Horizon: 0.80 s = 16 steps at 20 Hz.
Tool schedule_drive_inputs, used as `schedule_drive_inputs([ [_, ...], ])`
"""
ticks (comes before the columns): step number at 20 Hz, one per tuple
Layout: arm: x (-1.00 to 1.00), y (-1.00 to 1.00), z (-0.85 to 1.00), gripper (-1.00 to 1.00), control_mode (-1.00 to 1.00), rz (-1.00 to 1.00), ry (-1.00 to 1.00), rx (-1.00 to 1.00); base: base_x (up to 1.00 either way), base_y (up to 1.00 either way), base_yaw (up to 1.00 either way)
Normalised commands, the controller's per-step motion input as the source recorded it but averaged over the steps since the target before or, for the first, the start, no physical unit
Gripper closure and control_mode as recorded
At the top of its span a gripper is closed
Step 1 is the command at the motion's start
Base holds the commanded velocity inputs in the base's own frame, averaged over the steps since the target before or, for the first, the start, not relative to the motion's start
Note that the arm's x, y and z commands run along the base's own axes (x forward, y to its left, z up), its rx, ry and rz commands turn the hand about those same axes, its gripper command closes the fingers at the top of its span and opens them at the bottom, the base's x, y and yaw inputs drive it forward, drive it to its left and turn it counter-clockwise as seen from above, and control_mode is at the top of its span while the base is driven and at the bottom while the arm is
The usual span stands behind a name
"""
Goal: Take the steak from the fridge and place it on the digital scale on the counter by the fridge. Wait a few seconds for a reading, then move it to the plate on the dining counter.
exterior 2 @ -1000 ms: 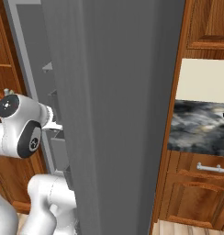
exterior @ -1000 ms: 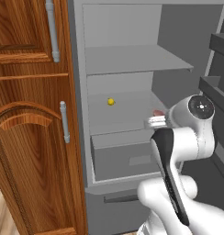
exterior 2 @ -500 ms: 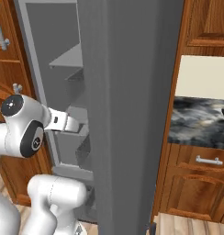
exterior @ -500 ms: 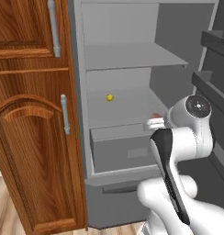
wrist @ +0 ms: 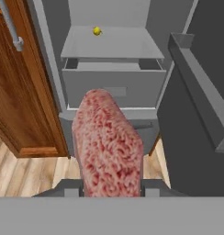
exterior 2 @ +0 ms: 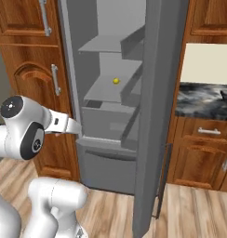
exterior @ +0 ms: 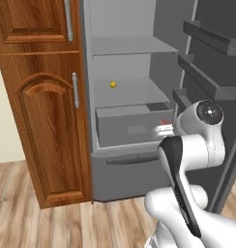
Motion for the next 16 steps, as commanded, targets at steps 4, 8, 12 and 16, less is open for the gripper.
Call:
schedule_drive_inputs([
  [4,0.00,0.00,0.00,1.00,1.00,0.00,0.00,0.00,-1.00,0.27,0.00],
  [8,0.00,0.00,0.00,1.00,1.00,0.00,0.00,0.00,-1.00,0.13,0.00],
  [12,0.00,0.00,0.00,1.00,1.00,0.00,0.00,0.00,-0.80,-0.05,0.00],
  [16,0.00,0.00,0.00,1.00,1.00,0.00,0.00,0.00,-0.40,-0.56,-0.02],
])
